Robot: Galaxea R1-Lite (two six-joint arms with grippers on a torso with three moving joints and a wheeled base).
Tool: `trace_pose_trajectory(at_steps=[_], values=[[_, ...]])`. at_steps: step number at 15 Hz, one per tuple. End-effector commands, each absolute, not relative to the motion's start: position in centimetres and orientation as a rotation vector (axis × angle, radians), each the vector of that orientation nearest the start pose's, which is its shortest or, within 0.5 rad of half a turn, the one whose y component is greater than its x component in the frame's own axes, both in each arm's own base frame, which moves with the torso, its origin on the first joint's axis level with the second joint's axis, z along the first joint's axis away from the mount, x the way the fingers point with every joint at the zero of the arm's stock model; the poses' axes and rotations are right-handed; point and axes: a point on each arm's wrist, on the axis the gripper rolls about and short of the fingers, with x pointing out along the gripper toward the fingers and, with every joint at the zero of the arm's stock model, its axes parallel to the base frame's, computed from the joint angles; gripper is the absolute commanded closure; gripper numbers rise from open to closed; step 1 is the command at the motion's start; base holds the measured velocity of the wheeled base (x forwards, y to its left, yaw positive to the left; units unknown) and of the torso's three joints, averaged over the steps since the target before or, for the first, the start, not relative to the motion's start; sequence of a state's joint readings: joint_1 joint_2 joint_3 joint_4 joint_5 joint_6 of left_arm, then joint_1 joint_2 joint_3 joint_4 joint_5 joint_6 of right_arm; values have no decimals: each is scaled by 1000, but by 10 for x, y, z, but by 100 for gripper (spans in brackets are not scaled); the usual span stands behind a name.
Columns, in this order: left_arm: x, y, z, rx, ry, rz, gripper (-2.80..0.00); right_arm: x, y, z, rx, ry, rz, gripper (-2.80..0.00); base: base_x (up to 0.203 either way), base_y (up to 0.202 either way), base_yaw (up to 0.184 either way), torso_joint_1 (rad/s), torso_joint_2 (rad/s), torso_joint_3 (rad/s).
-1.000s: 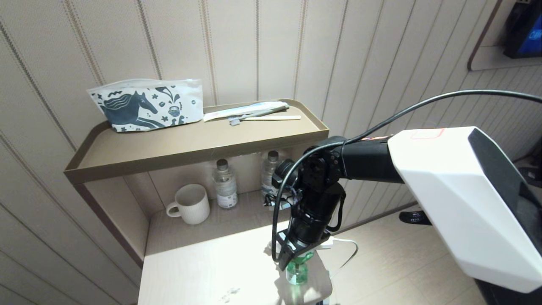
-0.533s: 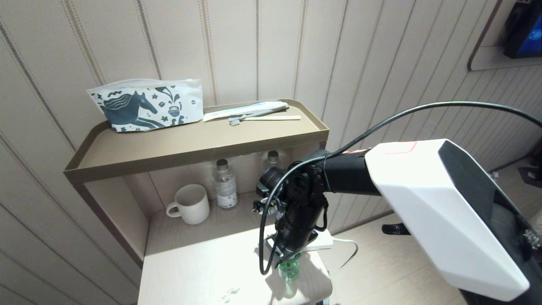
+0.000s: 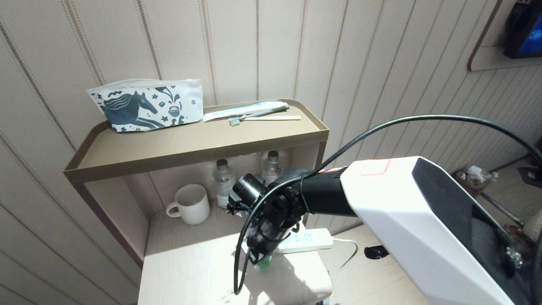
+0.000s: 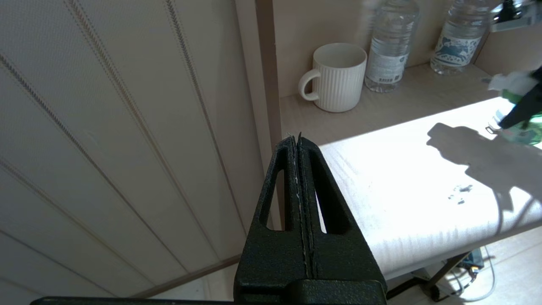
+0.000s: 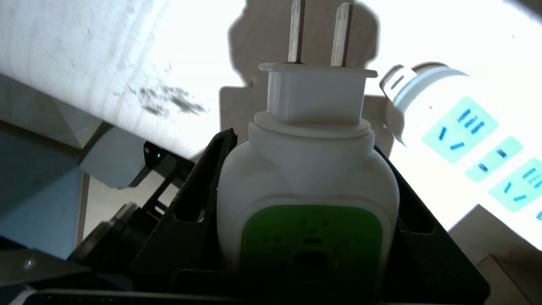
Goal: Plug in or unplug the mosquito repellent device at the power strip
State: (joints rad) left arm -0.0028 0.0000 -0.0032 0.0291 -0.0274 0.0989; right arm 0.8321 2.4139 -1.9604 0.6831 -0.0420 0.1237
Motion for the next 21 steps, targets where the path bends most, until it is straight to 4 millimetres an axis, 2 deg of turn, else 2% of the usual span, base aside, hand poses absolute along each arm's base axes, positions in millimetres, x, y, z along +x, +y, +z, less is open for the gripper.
trace_pose_trajectory(at_steps=[1, 3, 6, 14, 15, 19, 21], values=[[-23, -1, 73, 99, 26, -32, 0, 309, 350, 78, -404, 1068, 619, 0, 0, 0, 0, 0, 0, 0], [-23, -1, 73, 99, 26, -32, 0, 317, 359, 63, -422, 982, 546, 0, 0, 0, 0, 0, 0, 0], [-23, -1, 73, 99, 26, -32, 0, 323, 367, 51, -405, 922, 535, 0, 0, 0, 0, 0, 0, 0], [-23, -1, 73, 99, 26, -32, 0, 324, 370, 51, -385, 896, 536, 0, 0, 0, 0, 0, 0, 0], [-23, -1, 73, 99, 26, -32, 0, 324, 370, 53, -380, 888, 535, -280, 0, 0, 0, 0, 0, 0], [-23, -1, 73, 99, 26, -32, 0, 325, 370, 50, -387, 888, 524, -280, 0, 0, 0, 0, 0, 0], [-23, -1, 73, 99, 26, -31, 0, 324, 370, 55, -382, 878, 524, -280, 0, 0, 0, 0, 0, 0]])
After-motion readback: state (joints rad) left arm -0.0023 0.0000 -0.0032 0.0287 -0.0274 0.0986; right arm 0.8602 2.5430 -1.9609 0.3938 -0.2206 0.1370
